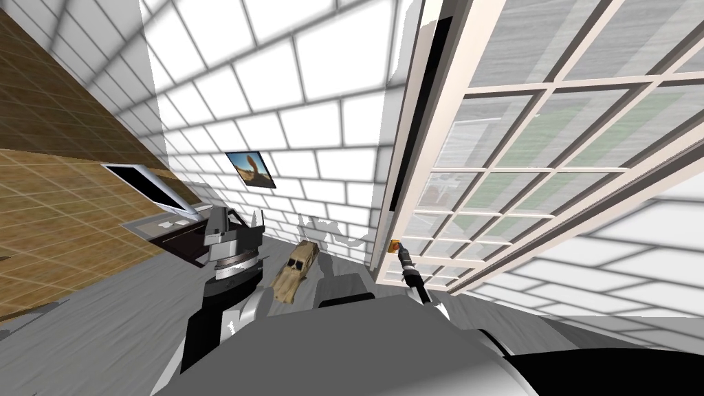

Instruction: Pull the door open

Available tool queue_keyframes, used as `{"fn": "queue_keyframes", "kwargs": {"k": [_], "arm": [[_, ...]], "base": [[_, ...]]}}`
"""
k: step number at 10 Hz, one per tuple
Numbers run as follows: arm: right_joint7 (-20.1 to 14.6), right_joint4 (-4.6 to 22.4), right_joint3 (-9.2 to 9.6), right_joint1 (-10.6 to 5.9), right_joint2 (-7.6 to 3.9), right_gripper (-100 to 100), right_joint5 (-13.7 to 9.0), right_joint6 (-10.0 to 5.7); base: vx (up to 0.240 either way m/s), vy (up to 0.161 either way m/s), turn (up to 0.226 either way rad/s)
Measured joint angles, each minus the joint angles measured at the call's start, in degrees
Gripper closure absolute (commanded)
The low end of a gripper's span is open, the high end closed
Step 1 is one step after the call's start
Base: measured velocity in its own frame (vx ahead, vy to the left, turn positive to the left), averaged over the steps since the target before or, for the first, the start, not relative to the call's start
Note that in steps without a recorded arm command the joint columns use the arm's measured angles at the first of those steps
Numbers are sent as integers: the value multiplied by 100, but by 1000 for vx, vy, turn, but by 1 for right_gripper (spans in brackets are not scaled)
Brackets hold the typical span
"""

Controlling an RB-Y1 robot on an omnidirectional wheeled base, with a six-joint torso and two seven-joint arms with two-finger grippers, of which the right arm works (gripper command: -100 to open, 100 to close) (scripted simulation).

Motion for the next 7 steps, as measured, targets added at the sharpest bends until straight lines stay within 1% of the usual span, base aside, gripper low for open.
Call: {"fn": "queue_keyframes", "kwargs": {"k": [1,2,4,6,7], "arm": [[-26,-129,5,61,16,100,-7,72],[-124,-258,28,113,22,100,-49,157],[-423,-84,91,-3,0,100,-140,111],[-673,-96,140,27,18,100,-211,91],[-832,-66,178,29,3,100,-253,65]], "base": [[-22,-10,15],[-42,-18,35],[-32,-13,19],[-27,-11,25],[-48,-16,29]]}}
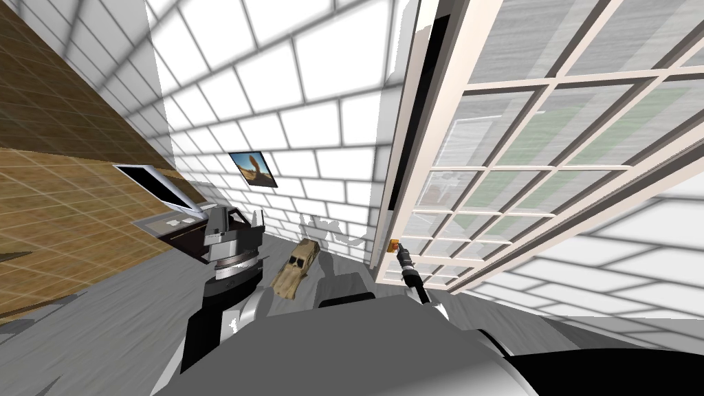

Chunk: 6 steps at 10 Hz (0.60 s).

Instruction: Pull the door open

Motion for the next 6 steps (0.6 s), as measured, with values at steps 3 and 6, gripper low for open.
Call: {"fn": "queue_keyframes", "kwargs": {"k": [3,6], "arm": [[-368,84,73,-75,-4,100,-103,7],[-372,-159,72,56,1,100,-109,120]], "base": [[-15,-5,7],[-4,-4,5]]}}
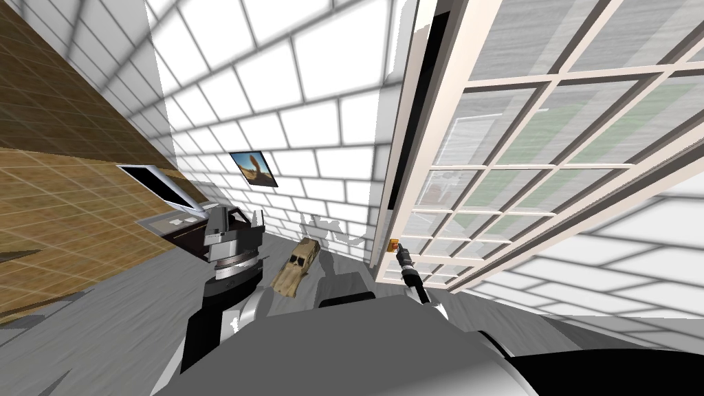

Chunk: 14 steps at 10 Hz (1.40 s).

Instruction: Pull the door open

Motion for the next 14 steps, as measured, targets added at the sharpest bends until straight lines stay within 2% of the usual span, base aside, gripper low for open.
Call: {"fn": "queue_keyframes", "kwargs": {"k": [1,2,3,6,7,9,10,12,13,14], "arm": [[-104,166,23,-101,-4,100,-37,-42],[-242,-65,61,39,2,100,-100,37],[-361,-79,82,33,9,100,-129,67],[-780,2,174,-12,-21,100,-242,55],[-913,191,200,-113,-27,100,-263,-25],[-1210,53,273,-30,-15,100,-369,17],[-1355,154,301,-92,-23,100,-395,-9],[-1590,104,342,-82,-6,100,-468,29],[-1771,301,390,-194,-36,100,-504,-42],[-1869,170,402,-123,-38,100,-533,12]], "base": [[-42,-24,48],[-41,-19,41],[-34,-7,29],[-24,-8,22],[-28,-11,25],[-39,-18,28],[-26,-7,28],[-30,-7,16],[-27,-5,13],[-23,-9,9]]}}
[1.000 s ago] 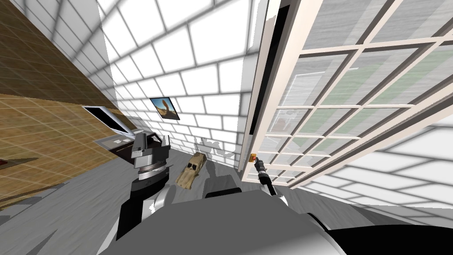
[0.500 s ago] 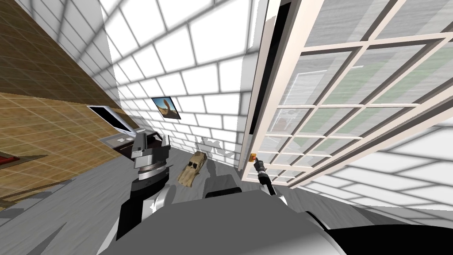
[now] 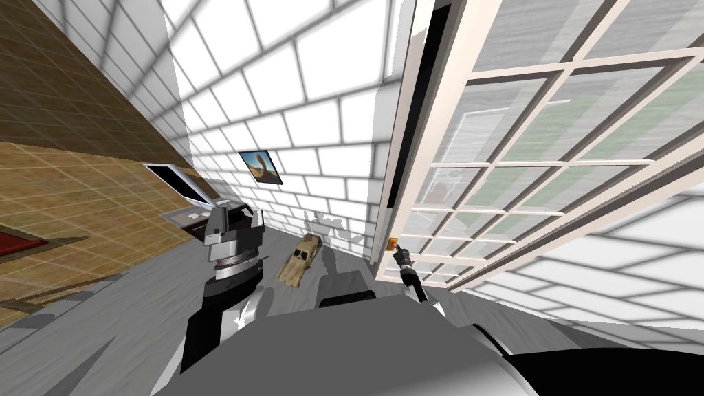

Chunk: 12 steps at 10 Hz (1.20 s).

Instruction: Pull the door open

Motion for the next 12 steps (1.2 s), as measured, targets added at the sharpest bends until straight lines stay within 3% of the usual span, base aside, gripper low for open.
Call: {"fn": "queue_keyframes", "kwargs": {"k": [1,3,4,7,12], "arm": [[-105,-174,23,102,16,-100,-46,72],[-343,-207,24,113,-31,-100,-182,80],[-485,-87,89,47,14,-100,-217,19],[-791,-307,181,131,67,-100,-343,108],[-1509,-419,331,147,121,-100,-625,135]], "base": [[-46,-27,-13],[-71,-20,40],[-59,29,41],[-56,1,24],[-57,-9,23]]}}
